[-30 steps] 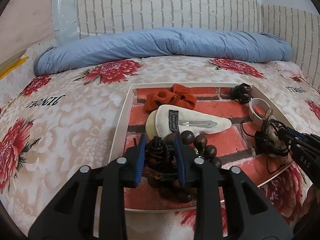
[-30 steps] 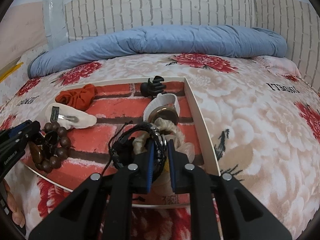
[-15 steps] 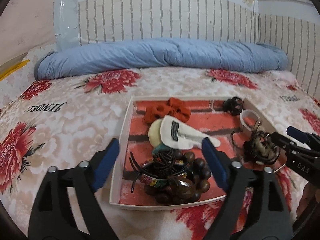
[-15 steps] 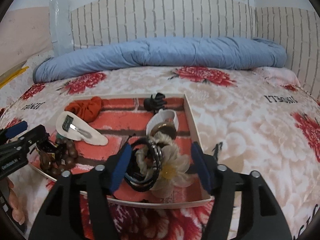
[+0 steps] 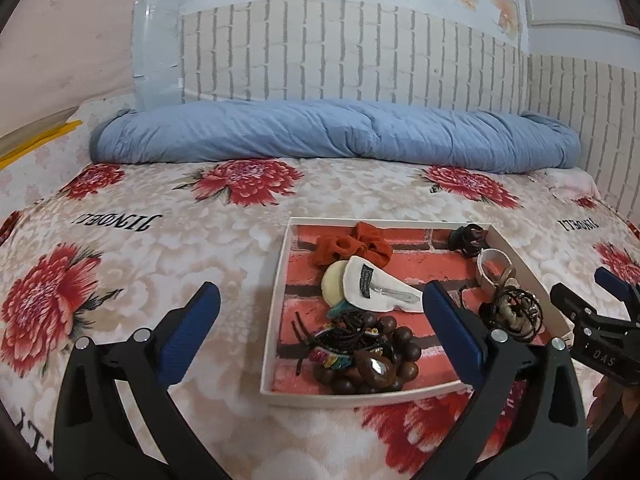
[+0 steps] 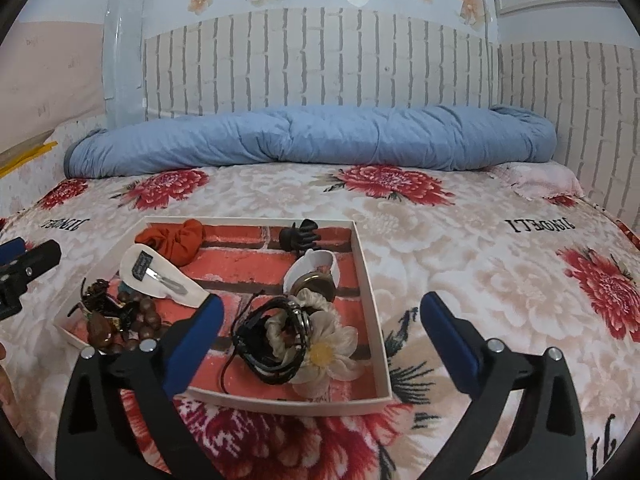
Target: Organize jewelry
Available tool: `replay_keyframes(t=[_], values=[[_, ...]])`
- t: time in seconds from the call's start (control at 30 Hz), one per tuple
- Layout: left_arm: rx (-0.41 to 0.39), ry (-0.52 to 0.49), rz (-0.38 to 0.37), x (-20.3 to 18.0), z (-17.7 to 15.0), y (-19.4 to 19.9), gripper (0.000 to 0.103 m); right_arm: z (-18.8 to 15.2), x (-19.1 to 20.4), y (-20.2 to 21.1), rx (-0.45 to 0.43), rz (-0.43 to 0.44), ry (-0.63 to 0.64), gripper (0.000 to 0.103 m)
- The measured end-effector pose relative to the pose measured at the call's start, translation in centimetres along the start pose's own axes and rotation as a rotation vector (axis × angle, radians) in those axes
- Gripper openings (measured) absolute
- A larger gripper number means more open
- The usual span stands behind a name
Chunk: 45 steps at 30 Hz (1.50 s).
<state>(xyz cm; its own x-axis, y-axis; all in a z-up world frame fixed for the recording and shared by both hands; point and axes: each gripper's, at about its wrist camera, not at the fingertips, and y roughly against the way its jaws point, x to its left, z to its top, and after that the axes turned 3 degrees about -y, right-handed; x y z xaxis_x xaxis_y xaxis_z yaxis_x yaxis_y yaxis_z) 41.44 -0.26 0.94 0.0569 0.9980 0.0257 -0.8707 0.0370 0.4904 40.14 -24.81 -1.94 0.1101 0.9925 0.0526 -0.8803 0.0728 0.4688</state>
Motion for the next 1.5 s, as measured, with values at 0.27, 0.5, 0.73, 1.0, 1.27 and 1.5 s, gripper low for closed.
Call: replay_keyframes(t=[0.27,0.5,0.73,1.0,1.27,1.5], values=[[-0.006,0.015,0.018,0.8,-0.7,5.8,0.098,-0.5,-0.7,5.3,-0.001,0.009,-0.026,0.099],[-0.016,0.024,0.043,1.4,-3.1,11.5,0.098,-2.7,-1.0,10.8,-0.002,0.016,-0.013,0.099],[-0.058,0.023,0.059,0.8,-7.3,17.1,0.098,-6.0,-1.3,16.1,-0.025,0.023,0.002,0.099],[-0.121,0.000,0.054,-0.4,-11.9,21.4,0.098,-9.2,-2.4,20.1,-0.071,0.021,-0.012,0.099],[-0.131,0.004,0.026,-0.8,-14.6,22.5,0.098,-11.1,-3.0,21.1,-0.087,0.015,-0.013,0.099],[-0.139,-0.038,0.043,-1.7,-15.7,22.4,0.098,-12.8,-3.5,21.0,-0.108,0.022,-0.033,0.099]])
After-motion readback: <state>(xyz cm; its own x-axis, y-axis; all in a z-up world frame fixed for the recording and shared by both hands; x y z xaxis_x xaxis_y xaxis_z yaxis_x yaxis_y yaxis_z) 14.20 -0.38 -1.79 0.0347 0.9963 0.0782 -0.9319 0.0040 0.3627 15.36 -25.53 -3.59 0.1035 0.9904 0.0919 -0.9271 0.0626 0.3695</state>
